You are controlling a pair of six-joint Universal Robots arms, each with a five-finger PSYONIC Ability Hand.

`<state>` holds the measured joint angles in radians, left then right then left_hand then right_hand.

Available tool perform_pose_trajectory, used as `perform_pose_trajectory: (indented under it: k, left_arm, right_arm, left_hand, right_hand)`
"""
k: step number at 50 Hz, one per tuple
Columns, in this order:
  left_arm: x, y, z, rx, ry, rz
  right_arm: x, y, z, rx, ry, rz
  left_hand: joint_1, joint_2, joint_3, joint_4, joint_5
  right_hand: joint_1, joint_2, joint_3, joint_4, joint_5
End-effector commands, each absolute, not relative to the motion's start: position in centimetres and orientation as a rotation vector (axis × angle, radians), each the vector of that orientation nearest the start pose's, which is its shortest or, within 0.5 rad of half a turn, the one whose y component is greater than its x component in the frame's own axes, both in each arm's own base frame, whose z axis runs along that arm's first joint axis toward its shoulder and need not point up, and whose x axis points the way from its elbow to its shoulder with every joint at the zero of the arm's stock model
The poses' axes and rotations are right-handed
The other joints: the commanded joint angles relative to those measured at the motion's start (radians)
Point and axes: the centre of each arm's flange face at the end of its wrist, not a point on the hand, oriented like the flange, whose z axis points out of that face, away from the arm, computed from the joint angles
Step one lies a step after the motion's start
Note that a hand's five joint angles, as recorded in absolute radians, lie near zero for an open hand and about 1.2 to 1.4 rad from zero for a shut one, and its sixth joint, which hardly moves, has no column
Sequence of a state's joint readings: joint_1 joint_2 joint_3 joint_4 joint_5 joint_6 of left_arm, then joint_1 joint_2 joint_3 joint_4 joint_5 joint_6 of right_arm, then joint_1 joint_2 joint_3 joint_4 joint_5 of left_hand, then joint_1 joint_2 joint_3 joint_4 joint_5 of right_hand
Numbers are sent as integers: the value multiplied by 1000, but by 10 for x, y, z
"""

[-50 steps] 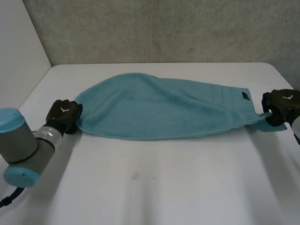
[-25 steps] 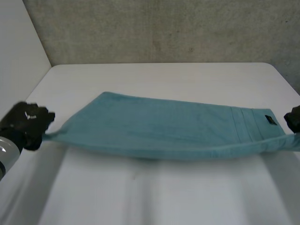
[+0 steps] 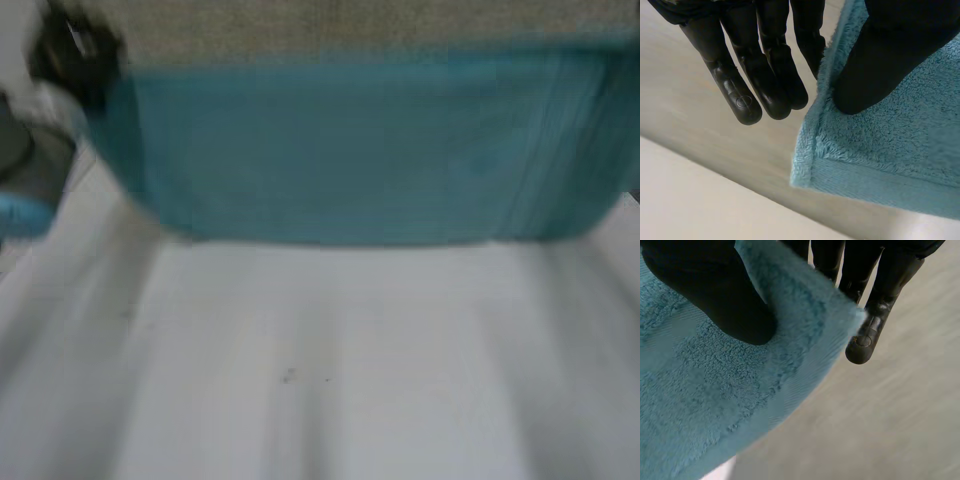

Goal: Fold the laundry

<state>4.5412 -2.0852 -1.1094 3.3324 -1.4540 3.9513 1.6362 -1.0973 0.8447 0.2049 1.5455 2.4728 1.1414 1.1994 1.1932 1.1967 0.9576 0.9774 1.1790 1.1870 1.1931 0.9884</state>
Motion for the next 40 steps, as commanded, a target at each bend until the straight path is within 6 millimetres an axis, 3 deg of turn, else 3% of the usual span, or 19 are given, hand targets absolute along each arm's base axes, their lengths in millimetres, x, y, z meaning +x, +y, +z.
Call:
perform_pose_trajectory:
  k: [1,2,7,9,12,13,14,16,17,19,20,21,24,25,28,34,35,38,40]
  left_arm:
    - [-215,-406,433,524,857,-2522]
    - [-214,-405,428,529,887,-2530]
    - [-213,-406,395,576,1031,-2511]
    - [-210,-406,358,620,1164,-2464]
    - [-210,-403,325,666,1281,-2415]
    - [-210,-402,313,681,1321,-2395]
    - [-210,-402,313,681,1322,-2395]
    - [-209,-397,272,731,1467,-2326]
    - [-209,-395,248,754,1534,-2292]
    - [-209,-395,224,778,1591,-2258]
    - [-209,-394,214,789,1614,-2244]
    - [-210,-392,194,812,1659,-2217]
    - [-210,-386,167,850,1726,-2177]
    - [-212,-381,150,884,1779,-2143]
    - [-213,-373,132,923,1837,-2102]
    - [-209,-360,121,947,1900,-2035]
    - [-204,-354,123,950,1920,-2006]
    - [-189,-325,142,973,2017,-1872]
    - [-184,-319,143,978,2045,-1832]
  right_arm:
    - [156,-380,442,-516,1682,-3015]
    - [157,-376,441,-523,1688,-3007]
    - [164,-375,394,-656,1845,-2819]
    - [169,-374,372,-727,1895,-2726]
    - [173,-372,346,-794,1954,-2621]
    - [175,-372,326,-830,1999,-2547]
    - [176,-373,316,-848,2022,-2507]
    - [177,-373,295,-878,2076,-2429]
    - [178,-376,273,-903,2138,-2352]
    - [178,-378,249,-930,2203,-2272]
    - [178,-379,228,-954,2261,-2202]
    - [178,-380,215,-968,2293,-2159]
    - [183,-380,171,-1032,2390,-2001]
    - [184,-380,162,-1048,2411,-1969]
    - [182,-378,137,-1075,2500,-1889]
    - [173,-369,146,-1067,2565,-1883]
    - [172,-358,162,-1093,2567,-1874]
    - [169,-341,181,-1152,2594,-1816]
    - [167,-336,184,-1172,2610,-1783]
  left_hand:
    - [255,197,203,200,264]
    - [255,197,203,200,264]
    - [255,197,203,200,264]
    - [255,197,203,200,264]
    - [255,197,203,200,264]
    - [255,197,203,200,264]
    - [255,197,203,200,264]
    - [255,197,203,200,264]
    - [255,197,203,200,264]
    - [255,197,203,200,264]
    - [255,197,203,200,264]
    - [255,197,203,200,264]
    - [255,197,203,200,264]
    - [255,197,203,200,264]
    - [255,197,203,200,264]
    - [255,197,203,200,264]
    - [255,197,203,200,264]
    - [255,197,203,200,264]
    - [255,197,203,200,264]
  right_hand:
    - [419,217,209,203,233]
    - [419,217,209,203,233]
    - [419,217,209,203,233]
    - [419,217,209,203,233]
    - [419,217,209,203,233]
    - [419,217,209,203,233]
    - [419,217,209,203,233]
    - [419,217,209,203,233]
    - [419,217,209,203,233]
    - [419,217,209,203,233]
    - [419,217,209,203,233]
    - [419,217,209,203,233]
    - [419,217,209,203,233]
    - [419,217,209,203,233]
    - [419,217,209,203,233]
    - [419,217,209,203,233]
    - [419,217,209,203,233]
    - [419,217,209,203,233]
    - [419,217,209,203,233]
